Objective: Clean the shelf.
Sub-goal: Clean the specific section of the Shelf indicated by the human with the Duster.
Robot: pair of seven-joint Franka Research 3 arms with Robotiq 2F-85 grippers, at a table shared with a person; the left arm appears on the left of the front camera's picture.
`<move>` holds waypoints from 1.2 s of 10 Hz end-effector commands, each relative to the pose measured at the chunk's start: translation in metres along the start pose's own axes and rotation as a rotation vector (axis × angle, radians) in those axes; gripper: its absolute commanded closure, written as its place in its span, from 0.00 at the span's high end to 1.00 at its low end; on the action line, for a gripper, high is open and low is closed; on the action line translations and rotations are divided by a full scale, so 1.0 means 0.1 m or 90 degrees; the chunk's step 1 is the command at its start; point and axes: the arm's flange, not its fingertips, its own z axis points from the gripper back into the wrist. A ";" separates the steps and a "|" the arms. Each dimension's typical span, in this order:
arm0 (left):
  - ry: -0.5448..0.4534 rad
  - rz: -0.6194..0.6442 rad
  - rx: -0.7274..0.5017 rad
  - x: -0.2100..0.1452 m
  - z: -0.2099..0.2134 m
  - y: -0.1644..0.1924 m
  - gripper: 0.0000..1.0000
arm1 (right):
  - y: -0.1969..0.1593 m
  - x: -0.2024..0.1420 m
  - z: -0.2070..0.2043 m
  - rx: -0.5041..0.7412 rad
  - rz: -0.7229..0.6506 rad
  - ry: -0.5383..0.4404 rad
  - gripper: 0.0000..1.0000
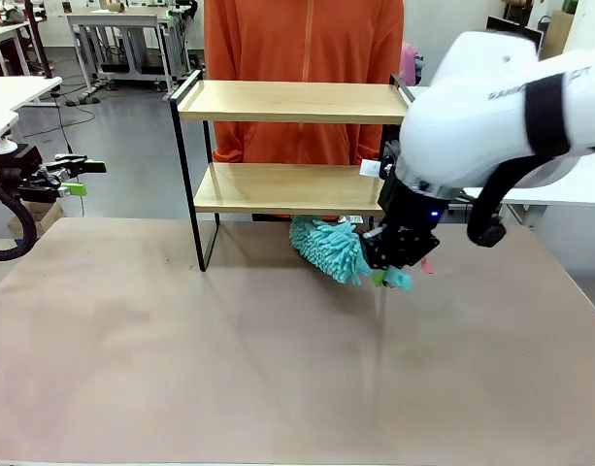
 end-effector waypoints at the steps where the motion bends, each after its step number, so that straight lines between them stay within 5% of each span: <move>1: 0.004 -0.001 -0.002 0.02 0.00 -0.01 1.00 | -0.19 -0.21 0.13 0.004 0.142 0.049 0.13; 5: 0.004 -0.001 -0.002 0.02 0.00 -0.01 1.00 | -0.44 -0.76 0.84 0.011 0.304 0.122 0.13; 9: 0.004 -0.001 -0.002 0.02 0.00 -0.01 1.00 | -0.56 -1.31 1.48 -0.019 0.364 0.145 0.13; 11: 0.004 -0.001 -0.002 0.02 0.00 -0.01 1.00 | -0.53 -1.34 1.54 -0.027 0.339 0.177 0.13; 12: 0.004 -0.001 -0.002 0.02 0.00 -0.01 1.00 | -0.51 -1.37 1.48 -0.027 0.341 0.145 0.13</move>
